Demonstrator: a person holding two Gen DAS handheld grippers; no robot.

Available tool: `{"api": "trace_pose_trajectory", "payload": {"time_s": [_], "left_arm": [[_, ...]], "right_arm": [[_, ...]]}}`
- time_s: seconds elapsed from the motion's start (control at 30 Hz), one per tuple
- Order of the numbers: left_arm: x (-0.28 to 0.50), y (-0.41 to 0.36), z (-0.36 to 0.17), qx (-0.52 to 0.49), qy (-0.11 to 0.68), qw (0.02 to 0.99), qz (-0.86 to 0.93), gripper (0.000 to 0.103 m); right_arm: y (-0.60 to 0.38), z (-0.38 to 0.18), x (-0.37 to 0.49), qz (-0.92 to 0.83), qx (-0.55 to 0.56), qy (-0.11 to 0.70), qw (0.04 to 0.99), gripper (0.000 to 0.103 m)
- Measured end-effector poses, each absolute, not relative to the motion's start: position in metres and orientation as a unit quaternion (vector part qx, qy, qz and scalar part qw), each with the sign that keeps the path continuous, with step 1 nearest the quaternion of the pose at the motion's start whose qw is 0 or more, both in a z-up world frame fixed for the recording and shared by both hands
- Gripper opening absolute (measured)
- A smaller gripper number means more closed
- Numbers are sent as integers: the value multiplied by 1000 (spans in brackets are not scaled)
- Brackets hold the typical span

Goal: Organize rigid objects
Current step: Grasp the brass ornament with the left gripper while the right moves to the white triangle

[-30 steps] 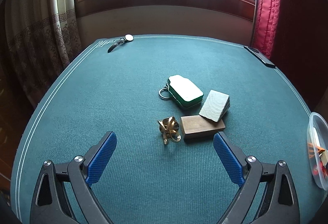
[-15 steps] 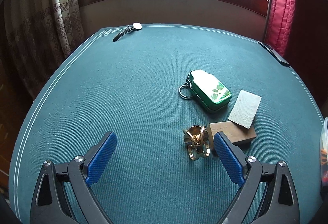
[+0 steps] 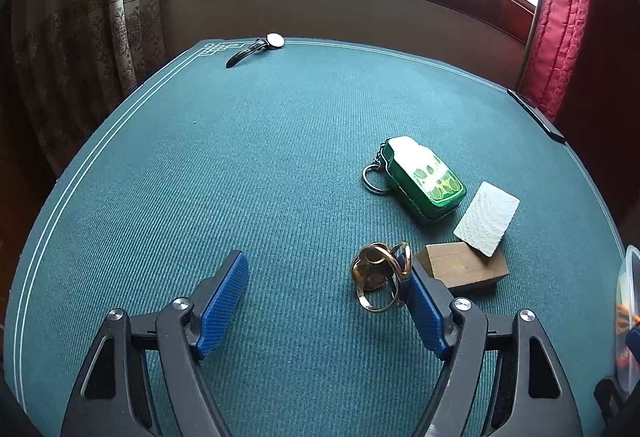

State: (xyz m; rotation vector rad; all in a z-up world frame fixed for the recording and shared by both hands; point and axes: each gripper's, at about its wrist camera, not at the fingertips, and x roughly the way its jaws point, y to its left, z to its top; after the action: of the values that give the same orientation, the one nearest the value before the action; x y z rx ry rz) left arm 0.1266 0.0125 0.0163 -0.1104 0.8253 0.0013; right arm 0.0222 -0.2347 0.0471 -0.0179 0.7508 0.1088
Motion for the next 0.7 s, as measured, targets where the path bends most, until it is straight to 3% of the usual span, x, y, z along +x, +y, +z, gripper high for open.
{"api": "trace_pose_trajectory", "payload": {"time_s": [0.1, 0.27, 0.33, 0.7], "left_arm": [[128, 7, 17, -45, 401, 915, -4, 65], [128, 4, 18, -45, 397, 917, -20, 34], [126, 5, 18, -47, 396, 917, -24, 27], [104, 11, 26, -59, 365, 929, -20, 26]], "right_arm": [[-228, 46, 30, 61, -6, 373, 926, 86], [-215, 49, 47, 72, 0, 377, 923, 86], [-210, 49, 55, 77, 6, 379, 922, 86], [-185, 48, 115, 87, 46, 401, 911, 86]]}}
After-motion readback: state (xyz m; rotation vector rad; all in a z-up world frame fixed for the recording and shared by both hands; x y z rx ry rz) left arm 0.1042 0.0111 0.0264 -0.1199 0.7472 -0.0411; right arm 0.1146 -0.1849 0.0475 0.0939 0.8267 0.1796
